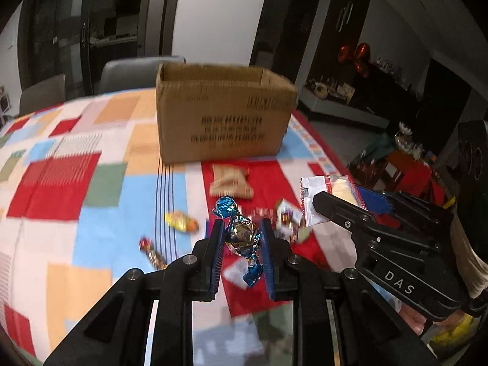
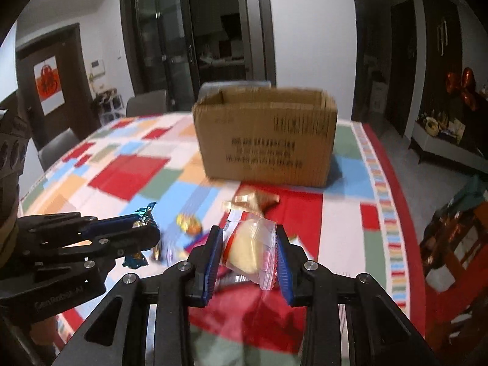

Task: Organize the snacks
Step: 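Carry the blue candy and cheese-cake packet over the box and open both tools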

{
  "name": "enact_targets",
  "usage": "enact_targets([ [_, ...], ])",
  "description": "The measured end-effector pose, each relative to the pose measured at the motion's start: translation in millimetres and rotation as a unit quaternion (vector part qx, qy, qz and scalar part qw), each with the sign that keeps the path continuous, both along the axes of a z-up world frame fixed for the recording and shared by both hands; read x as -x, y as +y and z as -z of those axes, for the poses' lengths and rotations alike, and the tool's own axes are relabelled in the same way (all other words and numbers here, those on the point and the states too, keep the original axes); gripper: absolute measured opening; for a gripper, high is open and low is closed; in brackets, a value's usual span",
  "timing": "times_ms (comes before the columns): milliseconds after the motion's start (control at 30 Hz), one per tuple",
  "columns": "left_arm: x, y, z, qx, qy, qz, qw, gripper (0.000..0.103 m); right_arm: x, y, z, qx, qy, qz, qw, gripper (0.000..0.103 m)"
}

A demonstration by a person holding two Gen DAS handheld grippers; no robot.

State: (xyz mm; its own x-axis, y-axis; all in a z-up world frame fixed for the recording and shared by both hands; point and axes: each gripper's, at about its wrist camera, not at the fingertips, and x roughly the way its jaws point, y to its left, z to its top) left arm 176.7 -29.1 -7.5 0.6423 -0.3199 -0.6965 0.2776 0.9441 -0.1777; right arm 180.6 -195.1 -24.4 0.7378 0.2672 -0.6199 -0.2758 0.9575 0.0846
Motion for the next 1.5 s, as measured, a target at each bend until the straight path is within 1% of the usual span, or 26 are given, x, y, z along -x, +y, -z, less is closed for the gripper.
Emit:
enact_targets([
  [133, -21.9, -0.3, -20.3, 0.001, -0.022, 0.005, 0.9998, 0.023, -17.6, -0.3, -19.8, -0.009, -0.022, 0.006, 1.000, 0.035],
  [300, -50.3, -0.1, -42.3, -0.012, -0.050, 0.004, 0.9987, 0.023, -45.3, 1.3, -43.4, -0.016, -0.051, 0.011, 0.999, 0.035],
  [467, -88.5, -1.0, -61.4, -0.023, -0.067, 0.008, 0.9975, 0.023, -76.4, 2.8, -60.6, -0.022, -0.060, 0.012, 0.998, 0.035],
  [667, -132.0, 0.4, -73.0, -0.031, -0.078, 0.001, 0.9965, 0.023, -117.3, 2.0, -76.0, -0.023, -0.066, 0.016, 0.997, 0.035],
  [800, -166.9, -0.9, -73.0, -0.035, -0.071, 0.001, 0.9969, 0.023, -146.7, 3.1, -78.7, -0.013, -0.065, 0.030, 0.997, 0.035],
  [1000, -213.7, -1.8, -64.0, -0.025, -0.033, -0.002, 0.9991, 0.023, -189.9, 2.0, -76.3, -0.012, -0.044, 0.041, 0.998, 0.035],
  [1133, -233.4, -6.2, -55.8, -0.030, -0.014, -0.004, 0.9994, 0.023, -215.7, -2.1, -71.9, -0.015, -0.021, 0.041, 0.999, 0.035],
  [1267, -249.0, -9.3, -51.7, -0.031, 0.001, -0.009, 0.9995, 0.024, -231.5, -3.7, -66.9, -0.012, -0.003, 0.042, 0.999, 0.035],
  [1300, -251.6, -10.0, -51.7, -0.035, 0.003, -0.012, 0.9993, 0.032, -235.2, -3.9, -65.9, -0.009, 0.000, 0.042, 0.999, 0.037],
  [1333, -253.3, -10.6, -52.5, -0.039, 0.003, -0.017, 0.9991, 0.045, -238.2, -4.2, -64.6, -0.002, 0.001, 0.048, 0.999, 0.041],
  [1400, -251.3, -8.7, -55.1, -0.043, -0.006, -0.028, 0.9987, 0.056, -239.4, -4.5, -64.2, 0.015, -0.005, 0.055, 0.998, 0.062],
  [1433, -249.0, -7.8, -56.3, -0.044, -0.010, -0.029, 0.9986, 0.060, -236.6, -5.0, -64.7, 0.023, -0.012, 0.060, 0.998, 0.064],
  [1500, -242.9, -2.7, -59.7, -0.046, -0.018, -0.036, 0.9981, 0.065, -228.8, -4.9, -66.4, 0.038, -0.026, 0.061, 0.997, 0.064],
])
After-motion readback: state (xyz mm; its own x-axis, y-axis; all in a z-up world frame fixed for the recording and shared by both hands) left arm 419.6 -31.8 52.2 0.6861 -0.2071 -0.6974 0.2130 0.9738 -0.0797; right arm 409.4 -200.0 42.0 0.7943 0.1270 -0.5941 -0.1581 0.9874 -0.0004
